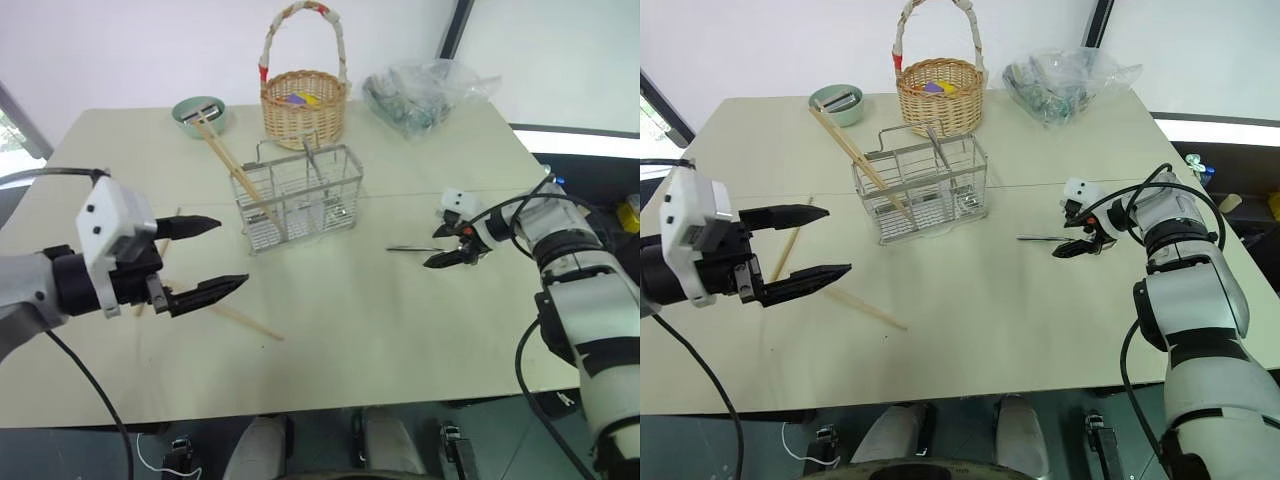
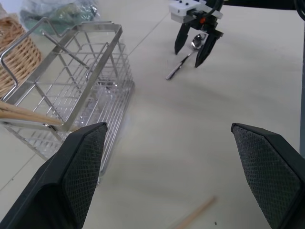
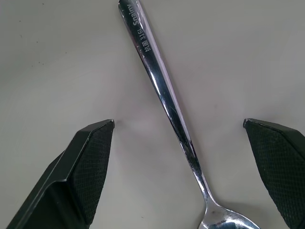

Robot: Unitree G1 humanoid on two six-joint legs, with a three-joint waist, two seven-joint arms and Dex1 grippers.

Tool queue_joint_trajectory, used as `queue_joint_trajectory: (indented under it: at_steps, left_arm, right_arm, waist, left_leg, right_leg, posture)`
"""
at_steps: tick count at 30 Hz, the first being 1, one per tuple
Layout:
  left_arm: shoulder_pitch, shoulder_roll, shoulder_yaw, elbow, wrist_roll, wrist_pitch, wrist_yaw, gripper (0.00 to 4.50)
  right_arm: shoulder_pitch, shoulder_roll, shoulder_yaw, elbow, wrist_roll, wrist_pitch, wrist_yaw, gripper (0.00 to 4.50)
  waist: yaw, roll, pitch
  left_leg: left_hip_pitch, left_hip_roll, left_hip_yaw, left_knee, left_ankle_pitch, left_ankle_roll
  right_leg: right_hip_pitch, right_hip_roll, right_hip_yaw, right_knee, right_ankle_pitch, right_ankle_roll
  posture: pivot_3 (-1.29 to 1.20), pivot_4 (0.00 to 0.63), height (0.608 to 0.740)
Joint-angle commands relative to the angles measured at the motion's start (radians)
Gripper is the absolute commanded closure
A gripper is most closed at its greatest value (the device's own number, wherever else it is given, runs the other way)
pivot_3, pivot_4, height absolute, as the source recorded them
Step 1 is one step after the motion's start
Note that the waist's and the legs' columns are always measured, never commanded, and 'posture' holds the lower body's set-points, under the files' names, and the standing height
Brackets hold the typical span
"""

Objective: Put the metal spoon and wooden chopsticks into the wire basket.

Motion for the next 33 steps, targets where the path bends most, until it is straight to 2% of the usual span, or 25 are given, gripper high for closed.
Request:
queue_joint_trajectory:
  at_steps: [1,5,11,14,24,29,33]
  left_arm:
    - [-0.025,0.02,0.016,-0.002,-0.01,-0.004,0.013,0.0]
    - [-0.031,0.022,0.012,0.002,-0.007,-0.007,0.017,0.0]
    - [-0.035,0.021,0.006,0.007,-0.004,-0.012,0.019,0.0]
    - [-0.042,0.018,-0.002,0.011,-0.006,-0.016,0.017,0.0]
    - [-0.095,0.011,-0.054,0.041,0.012,-0.038,-0.004,0.0]
    - [-0.139,0.013,-0.047,0.083,0.013,-0.047,-0.015,0.0]
    - [-0.168,0.016,-0.028,0.113,0.026,-0.057,-0.011,0.0]
  right_arm:
    - [-0.026,-0.008,-0.015,0.006,-0.01,0.004,-0.013,1.33]
    - [-0.024,-0.008,-0.019,0.008,-0.011,0.009,-0.03,3.43]
    - [-0.017,-0.012,-0.024,0.01,-0.017,0.01,-0.037,3.43]
    - [-0.016,-0.016,-0.032,0.008,-0.012,0.013,-0.023,4.38]
    - [-0.002,-0.049,-0.064,-0.023,0.011,-0.043,-0.04,4.47]
    - [-0.03,-0.097,-0.182,-0.116,0.135,0.001,0.056,4.47]
    - [0.012,-0.15,-0.3,-0.315,0.276,0.105,0.118,4.47]
  waist:
    - [0.0,0.0,0.0]
    - [0.0,0.0,0.0]
    - [0.0,0.0,0.0]
    - [0.0,0.0,0.0]
    - [0.001,0.0,0.0]
    - [0.0,0.001,0.0]
    - [0.001,0.002,0.001]
  left_leg:
    - [0.0,0.0,0.0,0.0,0.0,0.0]
    - [0.0,0.0,0.0,0.0,0.0,0.0]
    - [0.0,0.0,0.0,0.0,0.0,0.0]
    - [0.0,0.0,0.0,0.0,0.0,0.0]
    - [0.0,0.0,0.0,0.0,0.0,0.0]
    - [0.0,0.0,0.0,0.0,0.0,0.0]
    - [0.0,0.0,0.0,0.0,0.0,0.0]
  right_leg:
    - [0.0,0.0,0.0,0.0,0.0,0.0]
    - [0.0,0.0,0.0,0.0,0.0,0.001]
    - [0.0,0.0,0.0,0.0,0.0,0.0]
    - [0.0,0.0,0.0,0.0,0.0,0.0]
    - [0.0,0.0,0.0,0.0,0.001,0.002]
    - [0.0,0.0,0.0,0.0,0.002,0.003]
    - [0.0,0.0,0.0,0.0,0.002,0.003]
  posture:
    - [0.0,0.15,0.681]
    - [0.0,0.15,0.681]
    - [0.0,0.15,0.681]
    - [0.0,0.15,0.681]
    - [0.0,0.15,0.681]
    - [0.0,0.15,0.681]
    - [0.0,0.15,0.681]
